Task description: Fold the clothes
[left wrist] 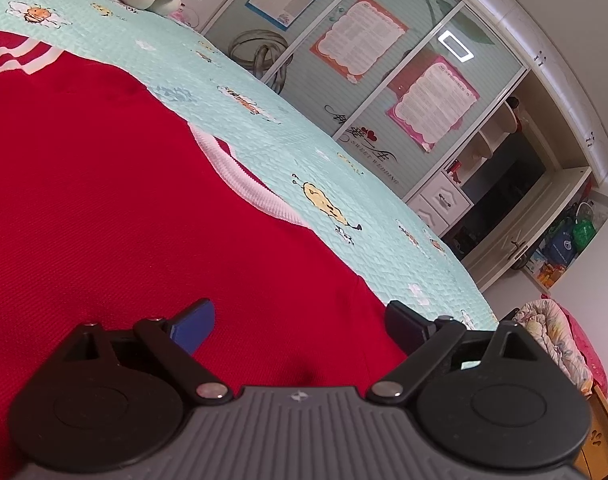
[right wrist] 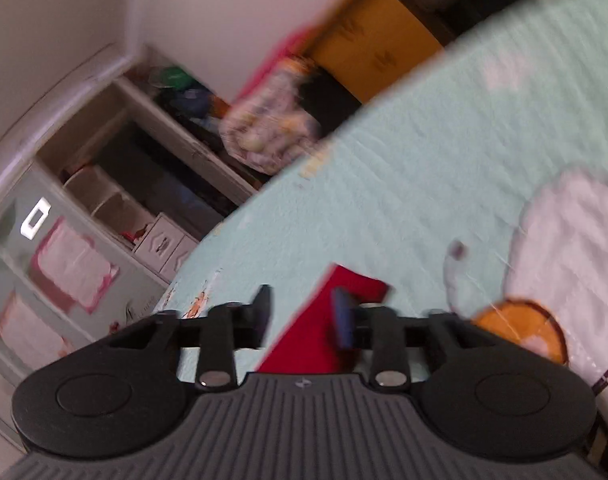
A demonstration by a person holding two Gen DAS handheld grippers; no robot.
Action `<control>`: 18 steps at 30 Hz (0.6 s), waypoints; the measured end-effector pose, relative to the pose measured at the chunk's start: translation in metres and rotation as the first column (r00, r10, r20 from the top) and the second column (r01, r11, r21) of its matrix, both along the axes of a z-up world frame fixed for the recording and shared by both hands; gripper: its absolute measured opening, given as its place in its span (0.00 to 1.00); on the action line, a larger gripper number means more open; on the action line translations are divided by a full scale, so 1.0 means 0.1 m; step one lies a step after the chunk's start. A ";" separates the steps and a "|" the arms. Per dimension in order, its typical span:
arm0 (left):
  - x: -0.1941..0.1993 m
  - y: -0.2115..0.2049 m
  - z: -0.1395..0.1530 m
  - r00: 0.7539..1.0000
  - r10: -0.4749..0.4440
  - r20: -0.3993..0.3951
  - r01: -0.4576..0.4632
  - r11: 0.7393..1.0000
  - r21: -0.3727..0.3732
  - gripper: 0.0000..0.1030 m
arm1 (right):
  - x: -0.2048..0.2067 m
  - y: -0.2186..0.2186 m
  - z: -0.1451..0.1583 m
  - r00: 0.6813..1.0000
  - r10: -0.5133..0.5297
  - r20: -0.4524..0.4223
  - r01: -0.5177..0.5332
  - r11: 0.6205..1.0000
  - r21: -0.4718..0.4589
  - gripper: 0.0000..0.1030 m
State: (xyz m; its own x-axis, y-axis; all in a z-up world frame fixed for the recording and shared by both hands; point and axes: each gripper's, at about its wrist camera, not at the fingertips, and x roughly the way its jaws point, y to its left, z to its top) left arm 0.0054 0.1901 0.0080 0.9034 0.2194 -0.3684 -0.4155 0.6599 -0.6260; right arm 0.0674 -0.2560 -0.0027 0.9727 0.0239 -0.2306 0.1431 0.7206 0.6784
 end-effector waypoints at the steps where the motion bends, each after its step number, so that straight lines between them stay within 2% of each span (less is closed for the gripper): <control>1: 0.00 0.00 0.00 1.000 0.000 0.000 0.000 1.000 0.001 0.92 | -0.02 -0.05 0.01 0.999 -0.036 0.012 0.036 0.999 -0.009 0.52; 2: 0.00 -0.01 0.00 1.000 0.000 -0.001 0.000 1.000 0.002 0.92 | -0.05 -0.09 0.02 0.997 -0.071 0.025 0.072 0.997 -0.017 0.52; 4: 0.00 -0.01 0.01 1.000 -0.001 -0.002 0.001 1.000 0.003 0.92 | 0.09 0.09 0.06 0.997 0.076 0.019 -0.075 0.995 -0.065 0.53; 6: 0.00 -0.02 0.01 1.000 -0.001 -0.001 0.001 1.000 0.003 0.92 | 0.26 0.21 0.02 0.970 0.241 -0.013 -0.241 0.970 -0.013 0.52; 8: 0.01 -0.02 0.01 1.000 -0.002 -0.001 0.002 1.000 0.004 0.92 | 0.40 0.26 -0.05 0.938 0.346 -0.030 -0.344 0.938 0.050 0.50; 9: 0.01 -0.03 0.00 1.000 -0.002 -0.001 0.002 1.000 0.005 0.92 | 0.47 0.28 -0.08 0.917 0.396 -0.036 -0.392 0.916 0.082 0.46; 10: 0.01 -0.03 0.00 1.000 -0.002 -0.001 0.002 1.000 0.005 0.92 | 0.53 0.30 -0.11 0.916 0.396 -0.067 -0.391 0.917 0.078 0.44; 11: 0.01 -0.03 0.00 1.000 -0.002 -0.001 0.002 1.000 0.005 0.93 | 0.59 0.33 -0.14 0.915 0.392 -0.098 -0.387 0.919 0.073 0.35; 12: 0.01 -0.03 0.00 1.000 -0.003 -0.001 0.003 1.000 0.005 0.93 | 0.69 0.36 -0.19 0.903 0.396 -0.168 -0.391 0.918 0.063 0.17; 13: 0.01 -0.03 0.00 1.000 -0.003 -0.002 0.003 1.000 0.006 0.93 | 0.72 0.36 -0.21 0.899 0.384 -0.211 -0.383 0.923 0.048 0.03; 14: 0.01 -0.03 0.00 1.000 -0.004 -0.002 0.004 1.000 0.006 0.93 | 0.75 0.35 -0.23 0.894 0.370 -0.252 -0.374 0.927 0.032 0.00; 16: 0.01 -0.03 0.00 1.000 -0.005 -0.003 0.005 1.000 0.007 0.93 | 0.79 0.33 -0.20 0.889 0.371 -0.269 -0.385 0.923 -0.001 0.00; 17: 0.01 -0.03 0.00 1.000 -0.005 -0.003 0.005 1.000 0.007 0.93 | 0.81 0.32 -0.18 0.896 0.347 -0.279 -0.373 0.927 -0.047 0.00; 18: 0.01 -0.03 0.00 1.000 -0.005 -0.003 0.005 1.000 0.008 0.93 | 0.82 0.28 -0.19 0.906 0.321 -0.276 -0.348 0.936 -0.055 0.00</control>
